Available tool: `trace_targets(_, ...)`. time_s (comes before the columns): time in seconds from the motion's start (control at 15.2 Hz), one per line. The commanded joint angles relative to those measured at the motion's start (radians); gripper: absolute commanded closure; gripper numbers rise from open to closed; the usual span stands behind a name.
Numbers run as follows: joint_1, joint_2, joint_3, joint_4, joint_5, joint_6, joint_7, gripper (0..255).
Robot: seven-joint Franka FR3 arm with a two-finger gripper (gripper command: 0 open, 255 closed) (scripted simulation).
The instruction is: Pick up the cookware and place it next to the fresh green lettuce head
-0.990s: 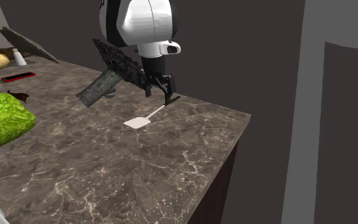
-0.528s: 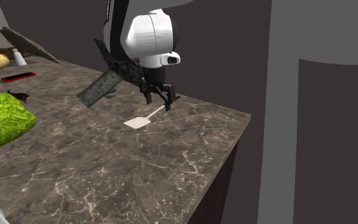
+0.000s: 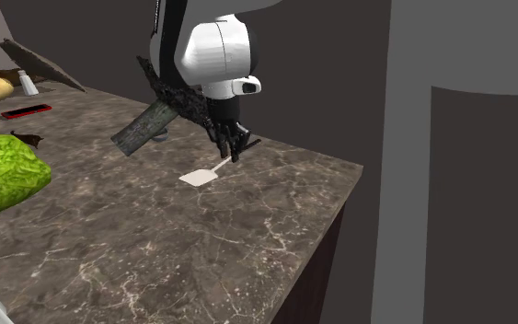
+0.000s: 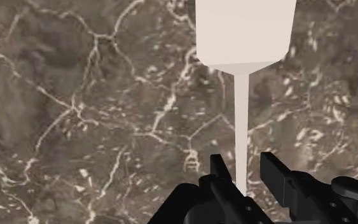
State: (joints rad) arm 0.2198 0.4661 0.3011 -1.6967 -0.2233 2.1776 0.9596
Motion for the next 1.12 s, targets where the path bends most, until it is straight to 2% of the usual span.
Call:
trace_targets(0.0, 0.000, 0.000, 0.000, 0.000, 0.000, 0.000, 0.000, 255)
trace_targets(0.46, 0.000, 0.000, 0.000, 0.000, 0.000, 0.000, 0.000, 255)
trace_targets(1.06, -0.005, -0.049, 0.011, 0.052, 0.023, -0.098, -0.018, 255)
